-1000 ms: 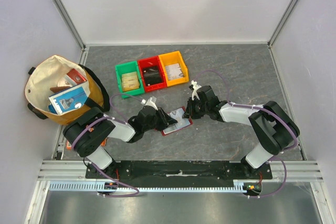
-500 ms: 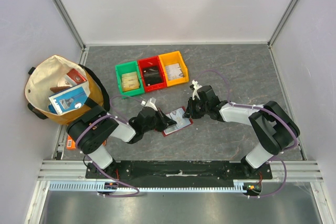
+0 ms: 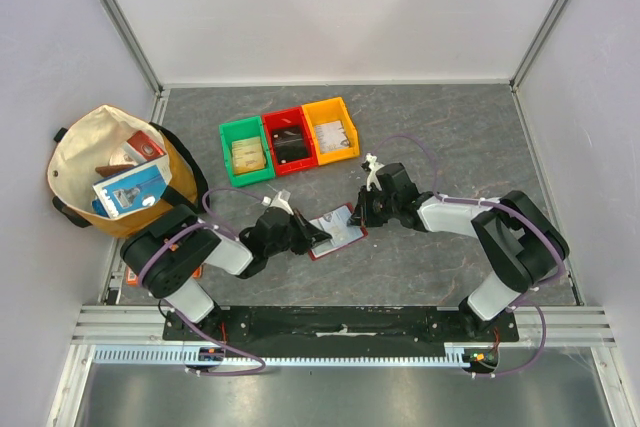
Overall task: Take the credit cards out of the card holder
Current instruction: Remove the credit card from the card holder.
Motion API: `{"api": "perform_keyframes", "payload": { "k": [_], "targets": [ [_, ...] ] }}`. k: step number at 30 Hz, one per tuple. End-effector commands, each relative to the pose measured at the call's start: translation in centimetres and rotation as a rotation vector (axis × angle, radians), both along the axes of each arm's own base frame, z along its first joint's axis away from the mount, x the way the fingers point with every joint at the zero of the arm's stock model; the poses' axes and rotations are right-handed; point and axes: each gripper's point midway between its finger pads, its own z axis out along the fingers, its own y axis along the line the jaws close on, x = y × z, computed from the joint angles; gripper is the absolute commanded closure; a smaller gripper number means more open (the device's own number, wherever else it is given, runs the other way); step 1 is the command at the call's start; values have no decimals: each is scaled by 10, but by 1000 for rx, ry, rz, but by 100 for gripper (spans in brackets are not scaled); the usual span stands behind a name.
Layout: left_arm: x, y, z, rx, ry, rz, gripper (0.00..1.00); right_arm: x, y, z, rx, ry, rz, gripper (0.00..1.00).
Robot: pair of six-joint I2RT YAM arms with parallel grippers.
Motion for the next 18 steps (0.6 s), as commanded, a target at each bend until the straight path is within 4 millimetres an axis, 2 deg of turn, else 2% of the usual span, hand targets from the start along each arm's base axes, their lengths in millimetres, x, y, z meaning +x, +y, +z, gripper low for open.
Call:
{"api": "perform_keyframes", "payload": {
  "k": [1, 7, 12, 15, 18],
  "targets": [
    [-5, 11, -8, 23, 44, 27, 98, -25, -33, -46, -159, 126, -30, 92],
    [-6, 19, -9, 40, 35, 45, 96, -24, -36, -48, -165, 128, -34, 93],
    [0, 16, -6, 37, 14, 44, 76, -24, -33, -45, -151, 128, -25, 93],
    [4, 16, -8, 39, 12, 56, 68, -25, -33, -44, -148, 126, -22, 93],
    [7, 16, -10, 35, 15, 68, 64, -25, -33, -44, -146, 125, -19, 93]
  ]
}}
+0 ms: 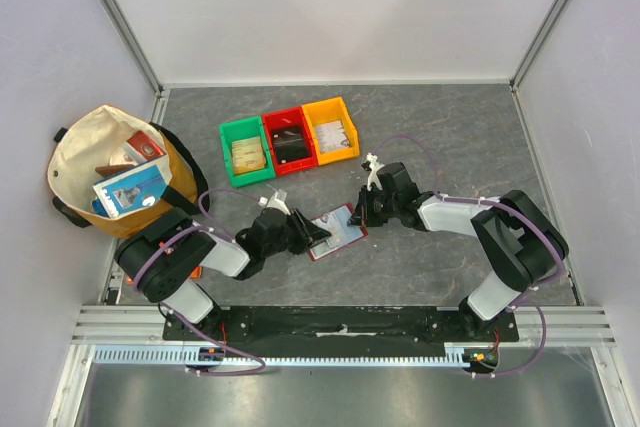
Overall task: Take the credit cards out of the card holder
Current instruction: Remove the credit card from the card holder.
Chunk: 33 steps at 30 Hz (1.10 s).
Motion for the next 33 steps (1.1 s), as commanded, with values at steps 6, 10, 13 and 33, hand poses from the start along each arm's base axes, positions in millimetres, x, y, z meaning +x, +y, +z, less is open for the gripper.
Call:
{"api": "perform_keyframes", "payload": {
  "k": [6, 10, 13, 33],
  "targets": [
    [11, 5, -17, 26, 29, 57, 67, -25, -31, -43, -151, 115, -18, 94],
    [7, 11, -18, 8, 31, 83, 91, -25, -32, -43, -156, 109, -22, 94],
    [2, 18, -17, 12, 31, 90, 97, -25, -33, -43, -158, 108, -24, 94],
    [-27, 56, -8, 175, 9, 44, 98, -13, -24, -9, -100, 22, -18, 85]
  ]
}}
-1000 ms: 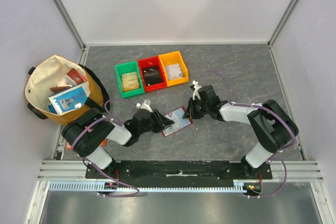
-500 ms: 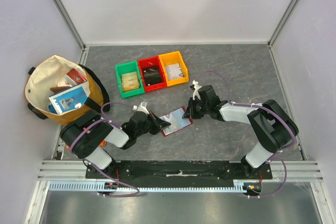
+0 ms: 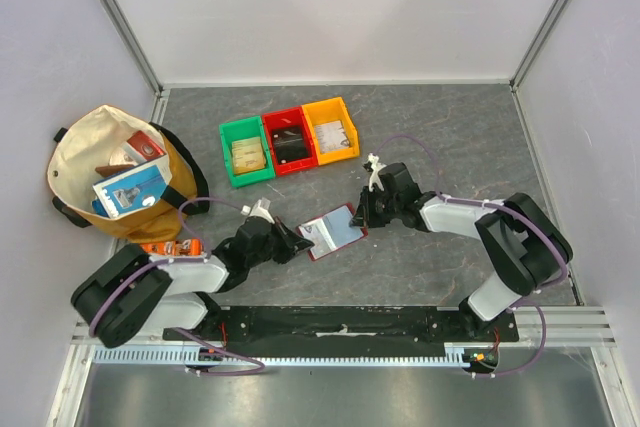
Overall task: Take the credit cards out of the card holder
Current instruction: Place the credit card in the storage box.
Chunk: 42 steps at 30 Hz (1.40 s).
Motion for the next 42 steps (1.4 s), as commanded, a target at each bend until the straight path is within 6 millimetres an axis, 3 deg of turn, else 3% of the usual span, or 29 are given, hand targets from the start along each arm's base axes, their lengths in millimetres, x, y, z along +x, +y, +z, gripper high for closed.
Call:
{"api": "perform_keyframes", "payload": {
  "k": [1, 8, 11, 15, 21, 23, 30, 36, 42],
  "targets": [
    [-4, 21, -9, 160, -32, -22, 98, -10, -18, -4, -71, 9, -10, 83],
    [9, 16, 50, 226, -236, -142, 98, -4, -8, 64, 41, -149, 36, 59],
    [10, 9, 80, 218, -341, -238, 98, -2, -7, 109, 99, -294, 59, 44],
    [6, 4, 114, 259, -442, -376, 98, -19, -5, 167, 179, -513, 206, 32],
    [3, -1, 178, 353, -647, -583, 98, -38, -5, 218, 231, -668, 326, 18],
    [5, 2, 195, 416, -719, -641, 98, -45, -1, 231, 259, -709, 393, 3],
    [-15, 2, 247, 494, -981, -925, 98, -63, 9, 280, 326, -856, 571, 2],
    [-35, -2, 243, 466, -1026, -1099, 98, -75, 24, 292, 380, -916, 780, 18],
    [-42, -1, 238, 442, -1036, -1113, 98, -88, 43, 278, 378, -879, 945, 33]
  ]
}}
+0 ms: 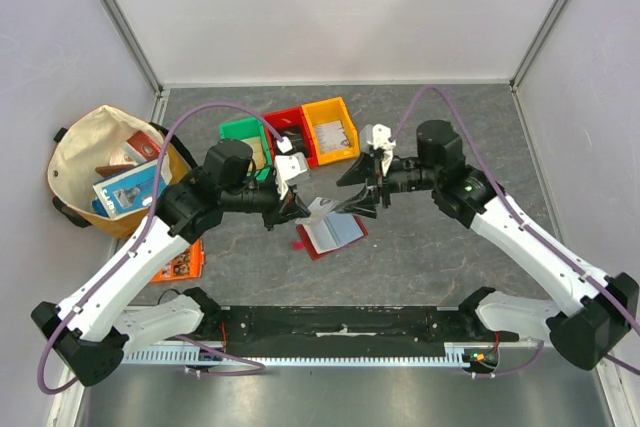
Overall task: Take the credit cards out of the card holder
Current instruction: Place the credit card in the storage box.
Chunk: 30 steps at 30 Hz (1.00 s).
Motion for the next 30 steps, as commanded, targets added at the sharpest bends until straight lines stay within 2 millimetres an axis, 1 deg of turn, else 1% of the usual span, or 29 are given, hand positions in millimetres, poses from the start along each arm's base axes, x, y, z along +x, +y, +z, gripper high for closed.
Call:
{"api": "perform_keyframes", "payload": {
  "k": [1, 5, 7, 9, 11, 15, 17, 19, 20, 21, 22, 25, 26, 27, 28, 29, 30],
  "targets": [
    [-15, 0, 4, -22, -49, -100, 98, -22, 14, -3, -36, -50, 165, 35],
    [-22, 0, 5, -41, -52, -125, 98, -25, 22, -18, -79, -21, 189, 42],
    [-22, 0, 3, -41, -45, -126, 98, -24, 23, -23, -90, -9, 192, 49],
    [-23, 0, 3, -41, -45, -126, 98, -25, 22, -23, -90, -5, 193, 55],
    [-23, 1, 1, -39, -42, -124, 98, -25, 22, -22, -90, -9, 189, 67],
    [-19, 4, -1, -27, -59, -93, 98, -19, 22, -23, -100, 0, 154, 99],
    [-12, 7, -2, -22, -75, -49, 98, -15, 23, -23, -104, 12, 128, 100],
    [2, 13, -2, -9, -99, 44, 89, -6, 25, -27, -114, 39, 82, 100],
    [12, 18, 0, -7, -118, 112, 85, 1, 25, -30, -122, 52, 50, 100],
    [21, 23, 2, -7, -133, 176, 77, 9, 25, -33, -129, 69, 19, 100],
    [33, 29, 4, -10, -149, 256, 66, 20, 24, -35, -134, 92, -34, 100],
    [70, 57, 16, -45, -189, 511, 44, 62, 16, -45, -147, 157, -240, 100],
    [83, 69, 20, -64, -198, 598, 41, 79, 11, -47, -147, 177, -321, 100],
    [93, 80, 24, -85, -198, 684, 40, 100, 4, -52, -152, 189, -409, 100],
    [102, 92, 27, -100, -206, 753, 37, 113, 0, -53, -142, 235, -482, 100],
    [108, 103, 29, -126, -192, 836, 32, 134, -10, -58, -146, 256, -589, 100],
    [112, 114, 30, -140, -192, 894, 29, 151, -19, -63, -146, 287, -674, 100]
  ]
}}
